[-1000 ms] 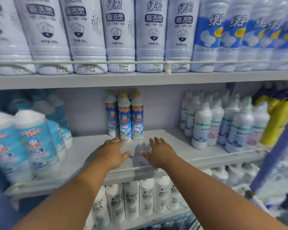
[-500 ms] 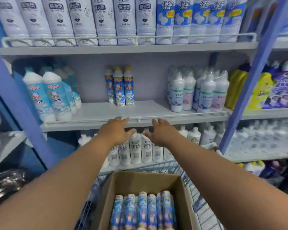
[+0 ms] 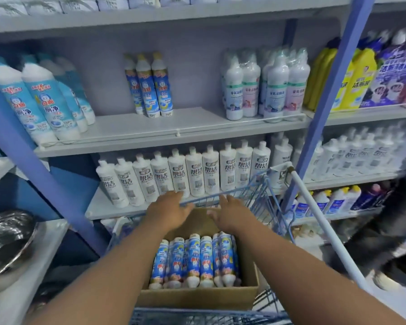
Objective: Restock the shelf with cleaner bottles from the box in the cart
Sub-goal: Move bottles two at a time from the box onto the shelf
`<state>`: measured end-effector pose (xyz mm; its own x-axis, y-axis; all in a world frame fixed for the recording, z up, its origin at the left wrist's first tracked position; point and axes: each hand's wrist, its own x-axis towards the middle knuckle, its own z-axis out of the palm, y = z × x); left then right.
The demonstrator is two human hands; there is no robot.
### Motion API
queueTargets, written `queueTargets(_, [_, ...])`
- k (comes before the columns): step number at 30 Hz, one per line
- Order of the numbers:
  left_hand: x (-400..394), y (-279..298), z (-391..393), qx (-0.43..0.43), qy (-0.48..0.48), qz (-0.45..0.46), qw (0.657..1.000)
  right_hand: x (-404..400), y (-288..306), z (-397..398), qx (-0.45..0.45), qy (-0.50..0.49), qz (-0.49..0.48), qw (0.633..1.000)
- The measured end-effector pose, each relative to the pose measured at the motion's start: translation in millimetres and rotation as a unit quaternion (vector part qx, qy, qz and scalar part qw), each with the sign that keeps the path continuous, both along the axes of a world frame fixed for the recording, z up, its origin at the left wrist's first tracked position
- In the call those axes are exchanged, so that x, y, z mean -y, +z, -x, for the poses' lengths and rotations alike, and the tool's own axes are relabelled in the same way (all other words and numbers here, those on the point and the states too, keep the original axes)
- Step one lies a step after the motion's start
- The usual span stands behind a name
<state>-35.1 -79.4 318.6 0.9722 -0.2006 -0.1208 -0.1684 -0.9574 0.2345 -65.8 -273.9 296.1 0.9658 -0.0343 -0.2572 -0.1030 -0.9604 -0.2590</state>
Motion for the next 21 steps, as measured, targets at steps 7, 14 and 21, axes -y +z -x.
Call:
queueTargets(7, [-6,-121,0,-0.146,0.055,-0.001,0.988,-2,-113,14,-0.115,-0.053,-0.036,0.991])
queueTargets(14, [-7,-215,-10,-0.239,0.108,0.042,0.964,-18,-197,3,-0.212,-0.14,-0.089,0.963])
queueTargets(21, [-4,-285,-32,-0.363,0.231,0.146,0.891,-13,-268,-14,-0.263,-0.182,-0.104,0.942])
